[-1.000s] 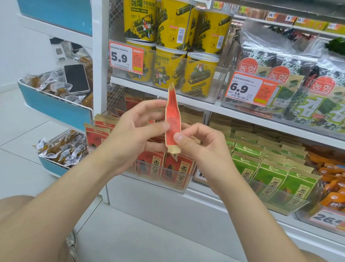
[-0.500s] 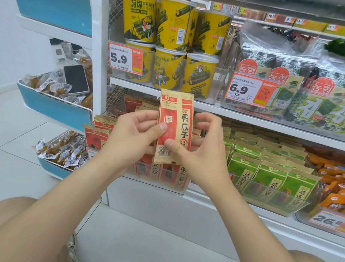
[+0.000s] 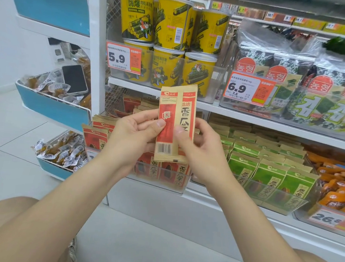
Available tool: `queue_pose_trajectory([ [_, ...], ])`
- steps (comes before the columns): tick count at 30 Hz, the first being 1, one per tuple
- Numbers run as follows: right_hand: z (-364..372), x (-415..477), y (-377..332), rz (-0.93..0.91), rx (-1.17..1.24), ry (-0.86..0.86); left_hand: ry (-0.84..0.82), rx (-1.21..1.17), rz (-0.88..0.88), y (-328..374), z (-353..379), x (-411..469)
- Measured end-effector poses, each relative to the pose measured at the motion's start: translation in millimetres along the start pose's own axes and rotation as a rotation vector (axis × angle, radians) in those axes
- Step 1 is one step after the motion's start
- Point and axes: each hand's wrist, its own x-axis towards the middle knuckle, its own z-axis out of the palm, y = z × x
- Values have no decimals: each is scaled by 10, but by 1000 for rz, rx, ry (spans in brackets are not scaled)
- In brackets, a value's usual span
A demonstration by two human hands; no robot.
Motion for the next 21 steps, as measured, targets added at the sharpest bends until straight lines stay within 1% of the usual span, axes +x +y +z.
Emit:
queue_pose_trajectory([
  [1,-6,9,4,0,32,22,4,18,11,3,3,5],
  [3,-24,23,10,-24,14,77,16,72,39,2,13,6],
  [5,-45,26,12,-29,1,75,35,108,57,-10,32,-9],
  [8,-86,18,26,-25,-16,-20,70,137,33,-62,61,-13],
  [11,-79,-13,60,-91,-115,-141,123,124,-52,-98,76,5],
  [14,9,-61,76,-151,-88,-179,139,124,-55,-81,112,4],
  [15,31,-67,83,-167,-77,-157,133,139,-28,-74,122,-11],
  [19,35,-55,73,-289,-106,37,56,269,153,-83,138,-50],
  [21,40,-58,50,-291,-54,108,14,253,169,-86,175,-85],
])
